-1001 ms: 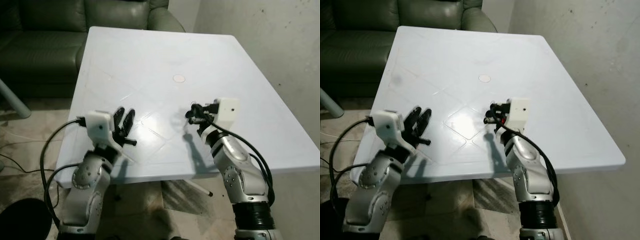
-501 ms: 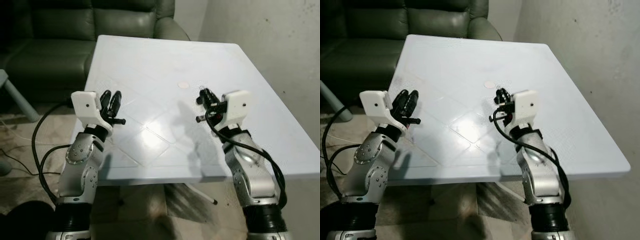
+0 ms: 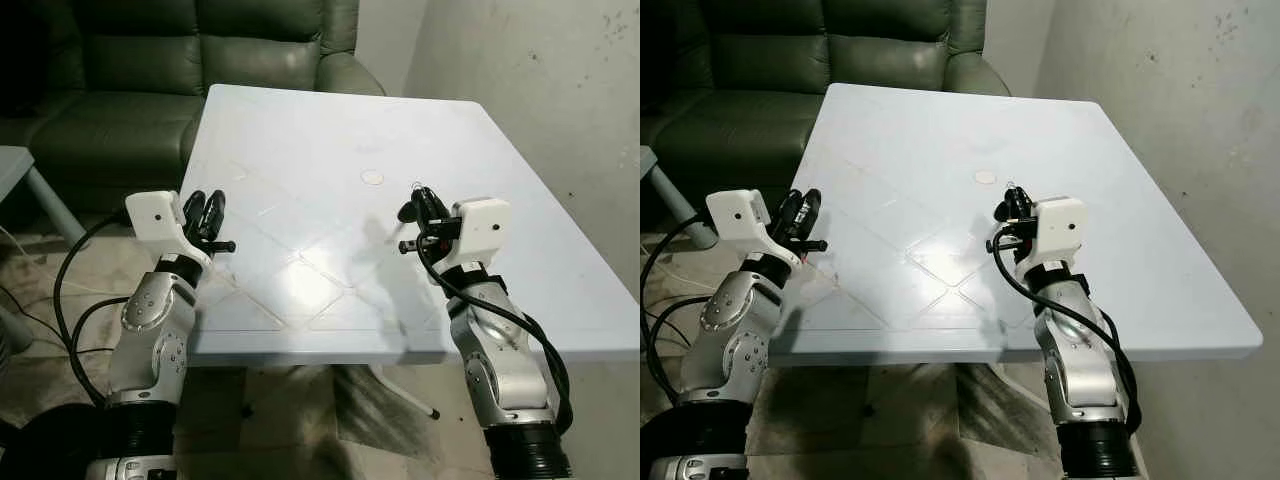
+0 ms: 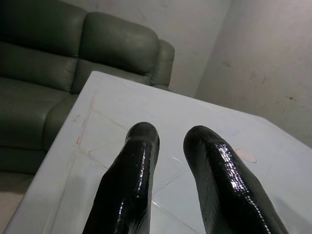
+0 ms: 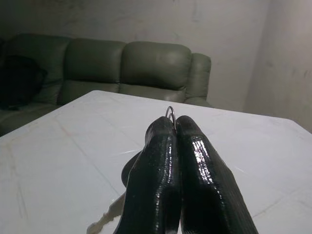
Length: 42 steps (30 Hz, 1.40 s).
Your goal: Hang keys on a hook
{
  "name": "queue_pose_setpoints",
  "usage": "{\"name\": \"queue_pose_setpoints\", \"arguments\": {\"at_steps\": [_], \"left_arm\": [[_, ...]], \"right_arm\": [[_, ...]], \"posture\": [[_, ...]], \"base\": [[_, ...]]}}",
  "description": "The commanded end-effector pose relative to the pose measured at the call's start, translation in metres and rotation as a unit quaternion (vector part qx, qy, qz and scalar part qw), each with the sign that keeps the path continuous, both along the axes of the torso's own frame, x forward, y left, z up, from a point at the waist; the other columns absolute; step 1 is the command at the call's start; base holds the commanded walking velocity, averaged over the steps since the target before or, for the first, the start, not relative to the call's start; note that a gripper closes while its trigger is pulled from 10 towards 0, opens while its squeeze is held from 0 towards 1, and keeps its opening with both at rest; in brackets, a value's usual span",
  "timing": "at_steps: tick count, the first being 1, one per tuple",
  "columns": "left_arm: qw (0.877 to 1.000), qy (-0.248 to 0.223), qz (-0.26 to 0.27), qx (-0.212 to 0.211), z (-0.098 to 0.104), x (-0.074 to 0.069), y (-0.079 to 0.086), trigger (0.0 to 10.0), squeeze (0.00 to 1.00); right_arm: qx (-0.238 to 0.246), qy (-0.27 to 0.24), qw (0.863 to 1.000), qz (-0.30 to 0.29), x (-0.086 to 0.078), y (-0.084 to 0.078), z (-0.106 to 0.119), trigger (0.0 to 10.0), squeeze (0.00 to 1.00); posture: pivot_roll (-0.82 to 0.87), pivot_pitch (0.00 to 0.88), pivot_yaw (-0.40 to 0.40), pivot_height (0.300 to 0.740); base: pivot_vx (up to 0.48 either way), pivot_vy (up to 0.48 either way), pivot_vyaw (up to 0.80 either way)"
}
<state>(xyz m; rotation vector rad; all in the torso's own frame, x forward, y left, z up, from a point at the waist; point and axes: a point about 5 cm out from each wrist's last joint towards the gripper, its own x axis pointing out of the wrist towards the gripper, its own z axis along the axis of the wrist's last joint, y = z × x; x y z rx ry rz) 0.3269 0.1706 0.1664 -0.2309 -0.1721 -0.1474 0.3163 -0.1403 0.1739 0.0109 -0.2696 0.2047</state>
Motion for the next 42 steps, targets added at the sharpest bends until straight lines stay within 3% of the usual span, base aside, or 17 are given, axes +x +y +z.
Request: {"name": "queue_pose_setpoints", "arguments": {"at_steps": [1, 9, 19, 42], "left_arm": [[1.000, -0.006, -0.005, 0.000, 0.0043, 0.0041, -0.0014, 10.0, 0.00], [1.000, -0.008, 0.013, 0.001, 0.0060, 0.0077, 0.0057, 10.0, 0.00], [1.000, 0.001, 0.021, -0.007, 0.0032, 0.0084, 0.0070, 10.0, 0.00], [1.000, 0.014, 0.020, -0.004, -0.0007, 0.0077, 0.0041, 10.0, 0.00]], "right_arm": [[-0.001, 0.009, 1.000, -0.026, 0.0019, -0.0096, -0.0033, 10.0, 0.00], [-0.005, 0.018, 1.000, -0.025, 0.0072, -0.0053, -0.0050, 10.0, 0.00], [-0.008, 0.022, 0.999, -0.029, 0.0057, -0.0052, -0.0073, 10.0, 0.00], [-0.015, 0.030, 0.999, -0.032, 0.0066, -0.0043, -0.0102, 10.0, 0.00]], "posture": [[-0.04, 0.000, -0.049, 0.740], [-0.03, 0.000, -0.057, 0.740], [-0.04, 0.000, -0.053, 0.740], [-0.03, 0.000, -0.060, 0.740]], "base": [[0.000, 0.000, -0.77], [0.000, 0.000, -0.77], [0.000, 0.189, -0.76], [0.000, 0.000, -0.73]]}}
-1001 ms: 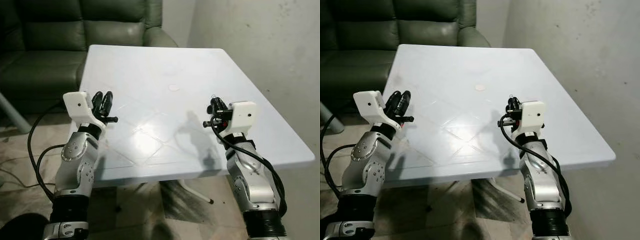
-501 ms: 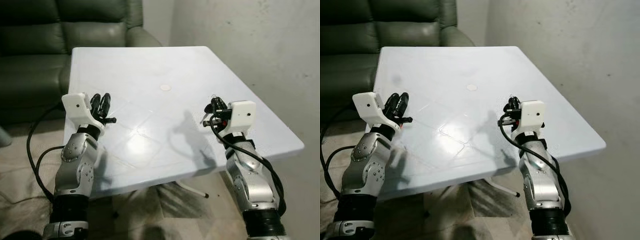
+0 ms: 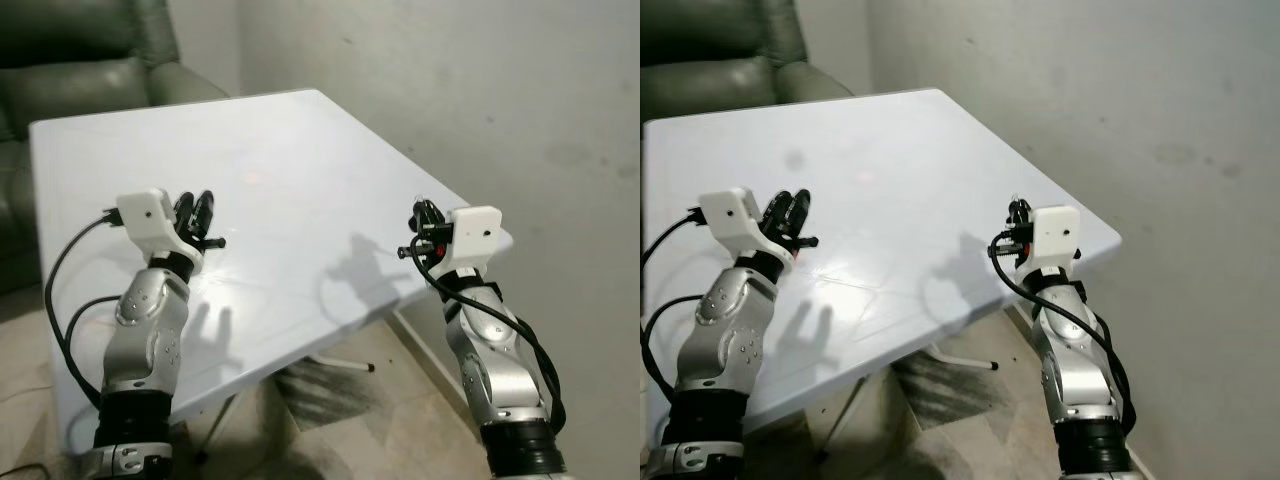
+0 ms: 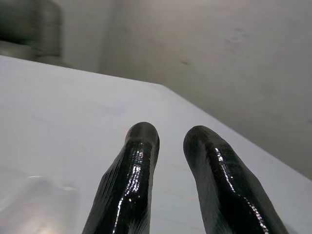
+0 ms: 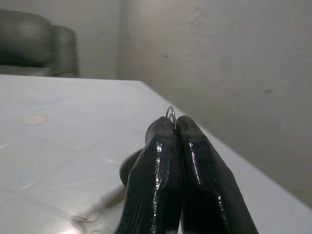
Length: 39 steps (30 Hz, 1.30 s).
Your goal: Hang keys on a hook
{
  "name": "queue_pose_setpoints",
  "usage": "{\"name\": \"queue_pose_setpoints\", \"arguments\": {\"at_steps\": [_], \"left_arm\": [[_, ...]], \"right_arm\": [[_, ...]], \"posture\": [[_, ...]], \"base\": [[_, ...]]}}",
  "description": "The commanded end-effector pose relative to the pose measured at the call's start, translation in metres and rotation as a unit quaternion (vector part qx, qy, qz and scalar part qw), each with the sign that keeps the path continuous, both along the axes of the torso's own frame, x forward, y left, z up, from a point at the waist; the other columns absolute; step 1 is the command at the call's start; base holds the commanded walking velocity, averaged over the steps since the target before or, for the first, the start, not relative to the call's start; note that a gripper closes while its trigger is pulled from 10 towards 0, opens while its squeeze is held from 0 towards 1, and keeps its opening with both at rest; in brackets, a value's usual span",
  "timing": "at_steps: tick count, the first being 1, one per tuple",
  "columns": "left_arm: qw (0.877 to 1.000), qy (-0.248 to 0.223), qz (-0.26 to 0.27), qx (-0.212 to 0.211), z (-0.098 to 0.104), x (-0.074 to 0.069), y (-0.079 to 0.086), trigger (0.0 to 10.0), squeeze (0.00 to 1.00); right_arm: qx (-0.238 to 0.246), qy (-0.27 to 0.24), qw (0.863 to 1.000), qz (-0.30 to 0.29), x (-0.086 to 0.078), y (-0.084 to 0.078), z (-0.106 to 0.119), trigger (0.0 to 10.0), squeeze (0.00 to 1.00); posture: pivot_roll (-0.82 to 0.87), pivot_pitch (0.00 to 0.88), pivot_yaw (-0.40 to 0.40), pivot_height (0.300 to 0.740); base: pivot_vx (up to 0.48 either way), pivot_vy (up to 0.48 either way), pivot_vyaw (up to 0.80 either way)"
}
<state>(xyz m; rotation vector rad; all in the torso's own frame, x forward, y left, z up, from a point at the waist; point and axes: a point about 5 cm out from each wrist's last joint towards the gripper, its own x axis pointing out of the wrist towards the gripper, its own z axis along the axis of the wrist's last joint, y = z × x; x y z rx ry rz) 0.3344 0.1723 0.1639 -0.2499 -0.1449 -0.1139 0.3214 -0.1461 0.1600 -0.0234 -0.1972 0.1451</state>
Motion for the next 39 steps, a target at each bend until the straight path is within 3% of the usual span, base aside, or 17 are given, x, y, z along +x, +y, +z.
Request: {"name": "queue_pose_setpoints", "arguments": {"at_steps": [1, 17, 39], "left_arm": [[1.000, -0.003, 0.005, 0.008, 0.002, 0.000, 0.002, 10.0, 0.00], [1.000, -0.023, -0.017, 0.003, 0.006, 0.000, -0.006, 10.0, 0.00], [0.999, -0.016, -0.029, 0.021, 0.001, 0.001, -0.013, 10.0, 0.00]], "right_arm": [[0.000, -0.005, 1.000, 0.000, 0.001, 0.001, 0.004, 10.0, 0.00], [-0.002, -0.003, 1.000, -0.001, 0.001, 0.001, 0.003, 10.0, 0.00], [-0.007, 0.002, 1.000, -0.001, -0.001, 0.000, -0.001, 10.0, 0.00]], "posture": [[-0.03, 0.000, -0.060, 0.740], [-0.04, 0.000, -0.057, 0.740], [-0.05, 0.000, -0.058, 0.740]], "base": [[0.000, 0.000, -0.72], [0.000, 0.000, -0.71], [0.000, 0.000, -0.71]]}}
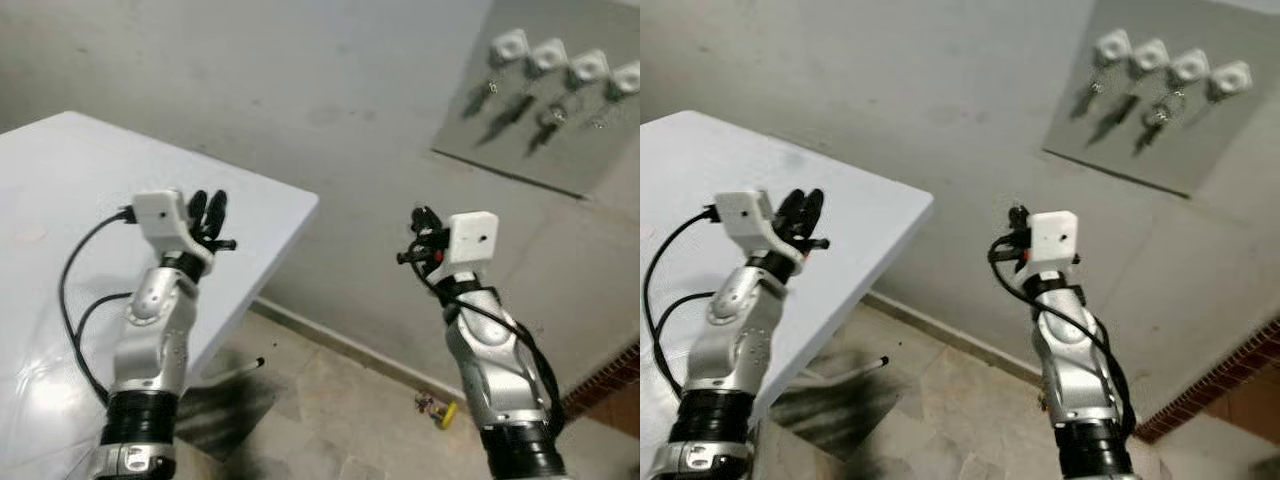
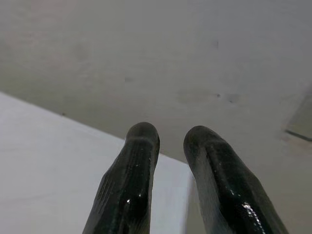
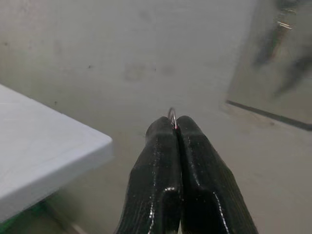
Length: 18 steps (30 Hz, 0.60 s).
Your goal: Hang keys on a hook
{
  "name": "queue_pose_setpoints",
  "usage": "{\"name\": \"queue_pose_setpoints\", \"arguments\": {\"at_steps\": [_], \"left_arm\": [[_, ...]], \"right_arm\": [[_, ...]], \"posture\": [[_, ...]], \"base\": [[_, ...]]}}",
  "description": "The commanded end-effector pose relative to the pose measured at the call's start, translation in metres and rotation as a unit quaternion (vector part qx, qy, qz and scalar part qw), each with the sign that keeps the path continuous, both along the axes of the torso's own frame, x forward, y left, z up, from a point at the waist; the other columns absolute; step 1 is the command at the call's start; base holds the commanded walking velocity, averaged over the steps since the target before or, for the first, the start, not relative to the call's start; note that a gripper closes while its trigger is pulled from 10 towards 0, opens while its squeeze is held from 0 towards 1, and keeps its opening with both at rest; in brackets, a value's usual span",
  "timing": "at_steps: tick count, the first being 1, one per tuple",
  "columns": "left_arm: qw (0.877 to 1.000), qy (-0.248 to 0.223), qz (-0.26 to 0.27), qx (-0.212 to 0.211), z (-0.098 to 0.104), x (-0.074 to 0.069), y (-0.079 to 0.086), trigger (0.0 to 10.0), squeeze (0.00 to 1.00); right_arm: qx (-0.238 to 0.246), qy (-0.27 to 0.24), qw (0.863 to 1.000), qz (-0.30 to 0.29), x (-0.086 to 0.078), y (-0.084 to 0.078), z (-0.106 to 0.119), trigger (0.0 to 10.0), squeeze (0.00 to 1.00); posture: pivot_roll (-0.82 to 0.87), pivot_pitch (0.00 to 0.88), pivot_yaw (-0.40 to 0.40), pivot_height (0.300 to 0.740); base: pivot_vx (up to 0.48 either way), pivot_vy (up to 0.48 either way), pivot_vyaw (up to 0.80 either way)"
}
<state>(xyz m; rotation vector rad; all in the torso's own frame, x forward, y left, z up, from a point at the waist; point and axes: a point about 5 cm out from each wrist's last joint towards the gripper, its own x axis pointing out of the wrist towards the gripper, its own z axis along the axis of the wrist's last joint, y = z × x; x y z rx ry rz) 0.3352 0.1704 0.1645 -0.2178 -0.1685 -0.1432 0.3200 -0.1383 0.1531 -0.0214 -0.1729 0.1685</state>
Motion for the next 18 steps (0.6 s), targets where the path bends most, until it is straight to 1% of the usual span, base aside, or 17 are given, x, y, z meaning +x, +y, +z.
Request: {"name": "queue_pose_setpoints", "arguments": {"at_steps": [1, 12, 18], "left_arm": [[1.000, -0.002, -0.018, 0.007, 0.0007, 0.0004, -0.0114, 10.0, 0.00], [1.000, 0.002, -0.025, 0.012, -0.0023, -0.0015, -0.0143, 10.0, 0.00], [0.999, 0.003, -0.033, 0.017, -0.0029, -0.0029, -0.0189, 10.0, 0.00]], "right_arm": [[-0.006, -0.010, 1.000, -0.012, 0.0006, -0.0079, 0.0058, 10.0, 0.00], [-0.007, -0.008, 1.000, -0.012, -0.0006, -0.0072, 0.0044, 10.0, 0.00], [-0.009, -0.005, 1.000, -0.012, -0.0015, -0.0076, 0.0034, 10.0, 0.00]], "posture": [[-0.05, 0.000, -0.058, 0.740], [-0.05, 0.000, -0.060, 0.740], [-0.05, 0.000, -0.061, 0.740]], "base": [[0.000, 0.000, -0.70], [0.000, 0.000, -0.70], [0.000, 0.000, -0.70]]}}
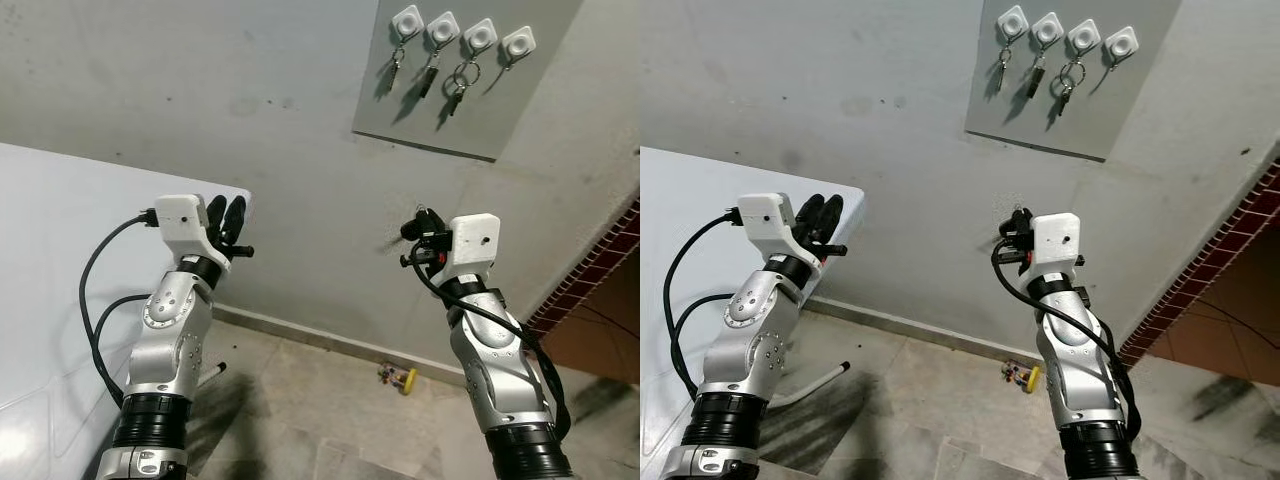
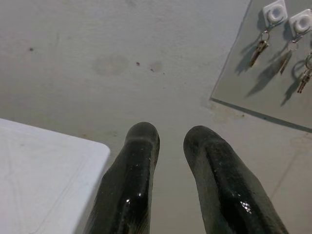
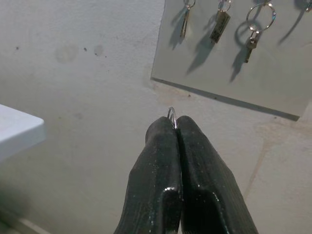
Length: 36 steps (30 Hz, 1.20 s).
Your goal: Hang keys on a hook
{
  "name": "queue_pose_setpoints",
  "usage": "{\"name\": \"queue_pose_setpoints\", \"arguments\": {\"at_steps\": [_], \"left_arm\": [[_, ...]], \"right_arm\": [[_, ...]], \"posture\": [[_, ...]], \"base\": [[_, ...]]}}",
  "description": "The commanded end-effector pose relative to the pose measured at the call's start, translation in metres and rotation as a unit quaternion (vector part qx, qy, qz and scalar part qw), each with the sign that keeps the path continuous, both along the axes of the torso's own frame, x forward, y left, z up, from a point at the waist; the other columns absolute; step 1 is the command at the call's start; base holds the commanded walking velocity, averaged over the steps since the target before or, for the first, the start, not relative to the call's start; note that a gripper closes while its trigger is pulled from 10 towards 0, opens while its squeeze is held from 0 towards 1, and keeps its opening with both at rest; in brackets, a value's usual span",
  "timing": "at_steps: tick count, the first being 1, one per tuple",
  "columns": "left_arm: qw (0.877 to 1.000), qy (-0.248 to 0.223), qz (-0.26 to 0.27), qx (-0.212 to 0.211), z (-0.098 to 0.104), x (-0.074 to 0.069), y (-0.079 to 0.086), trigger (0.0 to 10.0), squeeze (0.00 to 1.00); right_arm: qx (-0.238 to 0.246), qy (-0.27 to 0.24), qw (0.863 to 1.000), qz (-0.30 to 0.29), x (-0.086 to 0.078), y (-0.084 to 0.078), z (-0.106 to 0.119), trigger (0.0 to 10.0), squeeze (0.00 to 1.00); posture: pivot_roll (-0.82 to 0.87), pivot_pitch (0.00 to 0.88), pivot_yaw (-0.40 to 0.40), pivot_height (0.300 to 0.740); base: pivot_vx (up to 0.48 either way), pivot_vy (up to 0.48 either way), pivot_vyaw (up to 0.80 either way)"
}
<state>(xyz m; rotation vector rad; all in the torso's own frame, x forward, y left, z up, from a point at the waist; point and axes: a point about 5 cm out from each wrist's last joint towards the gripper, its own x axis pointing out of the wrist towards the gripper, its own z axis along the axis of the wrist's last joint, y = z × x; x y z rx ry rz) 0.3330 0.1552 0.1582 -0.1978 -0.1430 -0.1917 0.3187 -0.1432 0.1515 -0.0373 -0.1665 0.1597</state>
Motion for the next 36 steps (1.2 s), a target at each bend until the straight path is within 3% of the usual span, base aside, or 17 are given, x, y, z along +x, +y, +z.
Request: {"name": "queue_pose_setpoints", "arguments": {"at_steps": [1, 10, 19, 36], "left_arm": [[1.000, -0.007, -0.010, 0.005, 0.003, -0.001, -0.004, 10.0, 0.00], [1.000, -0.013, -0.018, 0.022, 0.004, -0.002, -0.005, 10.0, 0.00], [1.000, -0.012, -0.016, 0.005, 0.003, -0.004, -0.005, 10.0, 0.00], [0.998, -0.004, -0.057, 0.021, 0.001, -0.003, -0.017, 10.0, 0.00]], "right_arm": [[-0.001, -0.007, 1.000, -0.006, 0.000, -0.002, 0.004, 10.0, 0.00], [-0.001, -0.004, 1.000, -0.006, -0.002, -0.001, 0.003, 10.0, 0.00], [0.003, -0.004, 1.000, -0.008, -0.003, 0.000, 0.001, 10.0, 0.00], [0.005, -0.001, 0.999, -0.038, -0.017, -0.008, -0.005, 10.0, 0.00]], "posture": [[-0.05, 0.000, -0.061, 0.740], [-0.04, 0.000, -0.060, 0.740], [-0.05, 0.000, -0.056, 0.740], [-0.12, 0.000, 0.005, 0.740]], "base": [[0.000, 0.000, -0.70], [0.000, 0.000, -0.70], [0.000, 0.000, -0.68], [0.000, 0.000, 0.00]]}}
